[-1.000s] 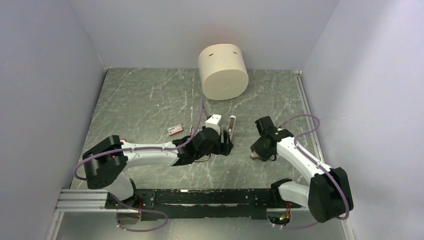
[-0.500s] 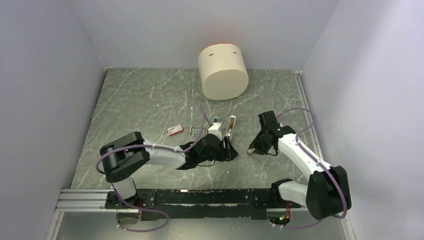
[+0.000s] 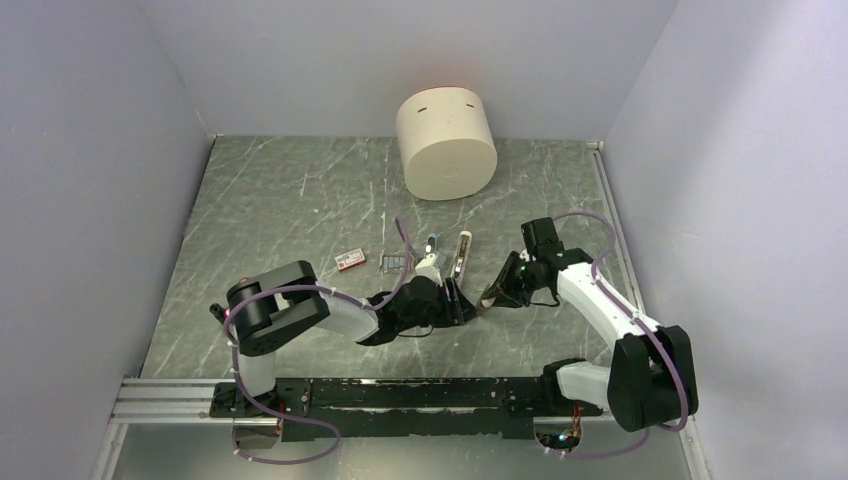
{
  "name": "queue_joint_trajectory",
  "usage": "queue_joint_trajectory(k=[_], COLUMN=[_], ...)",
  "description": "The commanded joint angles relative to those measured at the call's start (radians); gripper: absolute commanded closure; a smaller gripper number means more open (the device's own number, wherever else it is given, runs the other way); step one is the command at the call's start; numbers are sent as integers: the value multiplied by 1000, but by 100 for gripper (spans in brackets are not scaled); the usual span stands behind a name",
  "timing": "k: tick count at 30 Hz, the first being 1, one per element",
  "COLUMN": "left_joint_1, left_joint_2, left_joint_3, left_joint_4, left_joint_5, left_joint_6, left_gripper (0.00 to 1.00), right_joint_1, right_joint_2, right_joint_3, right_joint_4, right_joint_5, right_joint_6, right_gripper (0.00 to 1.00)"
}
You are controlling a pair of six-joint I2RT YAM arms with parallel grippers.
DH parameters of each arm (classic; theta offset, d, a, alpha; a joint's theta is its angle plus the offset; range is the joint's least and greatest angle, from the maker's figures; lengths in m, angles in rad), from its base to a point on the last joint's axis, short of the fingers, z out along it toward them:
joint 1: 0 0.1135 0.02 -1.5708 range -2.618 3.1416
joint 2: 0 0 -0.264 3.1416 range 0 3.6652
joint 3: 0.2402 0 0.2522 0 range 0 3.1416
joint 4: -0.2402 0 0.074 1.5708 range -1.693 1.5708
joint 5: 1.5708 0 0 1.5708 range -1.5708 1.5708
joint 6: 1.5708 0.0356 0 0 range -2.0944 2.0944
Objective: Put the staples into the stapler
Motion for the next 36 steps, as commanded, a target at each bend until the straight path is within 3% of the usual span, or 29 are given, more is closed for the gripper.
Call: queue_joint_trajectory(k=[1,10,21,36], left_joint_1=[-14,-25,-38,-48], left_joint_2=[28,45,36,57], left_joint_3=[-9,6,3,-1], left_joint_4=[101,75,-2,-71], left_joint_5=[3,-27,-63,-77], left_joint_6=[-22,-19,-17,-54], left_gripper=[49,57,94,95], right_joint_1=[-12,-13,-38,-242], right_joint_2=[21,-9,-9,41], right_joint_3=[0,-31,26,82], right_joint_4=[-8,-14,-73,-104], right_joint_5=[-98,-159,-163,-238], right_joint_6=[-43,-49,-64,-148], right_gripper=[96,96,95,92])
